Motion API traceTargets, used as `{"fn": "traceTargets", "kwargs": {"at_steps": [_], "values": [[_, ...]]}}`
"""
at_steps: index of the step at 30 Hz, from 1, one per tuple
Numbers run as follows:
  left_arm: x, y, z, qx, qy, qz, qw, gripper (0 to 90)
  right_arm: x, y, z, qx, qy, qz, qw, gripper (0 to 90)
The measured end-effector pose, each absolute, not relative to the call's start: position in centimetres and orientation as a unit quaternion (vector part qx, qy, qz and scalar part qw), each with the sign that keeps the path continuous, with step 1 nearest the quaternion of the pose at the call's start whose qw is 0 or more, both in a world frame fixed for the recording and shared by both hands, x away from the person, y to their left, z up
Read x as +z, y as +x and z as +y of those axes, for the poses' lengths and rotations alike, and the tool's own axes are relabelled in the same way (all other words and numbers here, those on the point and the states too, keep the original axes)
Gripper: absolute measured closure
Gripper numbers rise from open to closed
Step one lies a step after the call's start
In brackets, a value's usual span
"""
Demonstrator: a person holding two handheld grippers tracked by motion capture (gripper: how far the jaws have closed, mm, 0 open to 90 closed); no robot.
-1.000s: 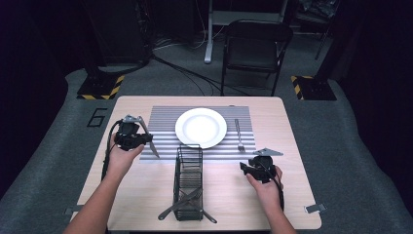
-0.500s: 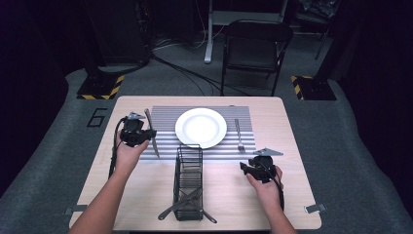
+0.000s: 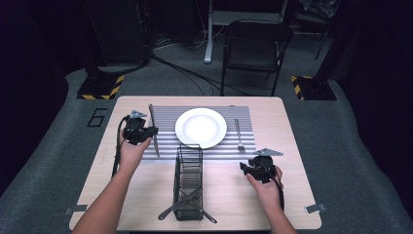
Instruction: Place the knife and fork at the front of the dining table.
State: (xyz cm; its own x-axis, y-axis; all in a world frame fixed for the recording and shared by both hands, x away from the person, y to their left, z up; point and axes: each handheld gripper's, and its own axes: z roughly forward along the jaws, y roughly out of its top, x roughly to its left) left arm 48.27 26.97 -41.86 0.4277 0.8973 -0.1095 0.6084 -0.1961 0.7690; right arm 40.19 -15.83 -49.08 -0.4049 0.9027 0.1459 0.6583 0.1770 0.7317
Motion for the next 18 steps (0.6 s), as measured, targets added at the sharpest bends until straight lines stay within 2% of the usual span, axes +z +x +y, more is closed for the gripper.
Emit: {"fn": "traceTargets", "kwargs": {"at_steps": [18], "values": [[-42.8, 49.3, 26.8, 0.193, 0.731, 0.516, 0.402, 82.3, -49.3, 40.3, -15.9, 0.376, 0.521, 0.750, 0.160, 56.8]]}}
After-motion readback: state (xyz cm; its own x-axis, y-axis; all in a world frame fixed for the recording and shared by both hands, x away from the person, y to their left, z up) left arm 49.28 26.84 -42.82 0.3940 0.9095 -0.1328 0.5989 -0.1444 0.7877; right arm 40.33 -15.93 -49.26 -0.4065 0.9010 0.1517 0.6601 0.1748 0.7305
